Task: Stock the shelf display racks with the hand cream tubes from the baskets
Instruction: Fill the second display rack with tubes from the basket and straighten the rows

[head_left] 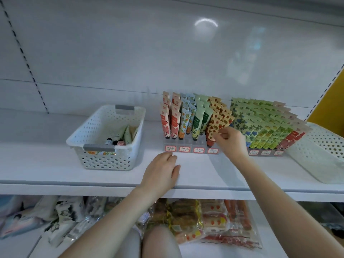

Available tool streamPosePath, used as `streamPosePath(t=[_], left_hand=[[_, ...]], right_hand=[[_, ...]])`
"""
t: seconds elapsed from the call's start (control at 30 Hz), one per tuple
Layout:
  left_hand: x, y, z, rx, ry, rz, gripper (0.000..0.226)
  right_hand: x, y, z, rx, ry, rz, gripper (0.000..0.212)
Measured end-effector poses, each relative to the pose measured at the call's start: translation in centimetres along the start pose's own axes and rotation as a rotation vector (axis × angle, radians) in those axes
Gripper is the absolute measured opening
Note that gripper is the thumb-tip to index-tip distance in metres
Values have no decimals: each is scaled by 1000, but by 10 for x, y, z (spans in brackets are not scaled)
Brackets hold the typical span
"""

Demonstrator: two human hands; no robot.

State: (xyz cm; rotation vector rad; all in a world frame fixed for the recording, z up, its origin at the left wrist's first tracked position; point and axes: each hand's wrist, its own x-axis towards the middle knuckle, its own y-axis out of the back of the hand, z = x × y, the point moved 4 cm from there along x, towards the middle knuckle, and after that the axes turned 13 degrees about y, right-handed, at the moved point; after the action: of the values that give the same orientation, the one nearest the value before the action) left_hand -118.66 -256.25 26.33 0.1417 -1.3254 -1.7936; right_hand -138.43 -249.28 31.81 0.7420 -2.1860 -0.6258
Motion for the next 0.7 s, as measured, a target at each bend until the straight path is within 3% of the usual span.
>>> streamPosePath(t=[0.13,0.3,0.5,0.6,0.7], left_hand=[[8,67,-8,-110,28,141,29],[32,133,-60,-93,192,195,25],[67,130,-133,177,525,-133,34],[83,114,-149,276,580,-295,37],[96,98,-160,321,627,-441,35]], right_hand=[[8,-3,-48,92,111,-3,24],[27,-41,-115,207,220,-190,17],[50,-106,-173,215,200,-459,17],[59,-146,-192,3,228,-637,11],[68,-178,-200,-185,250,-702,8]])
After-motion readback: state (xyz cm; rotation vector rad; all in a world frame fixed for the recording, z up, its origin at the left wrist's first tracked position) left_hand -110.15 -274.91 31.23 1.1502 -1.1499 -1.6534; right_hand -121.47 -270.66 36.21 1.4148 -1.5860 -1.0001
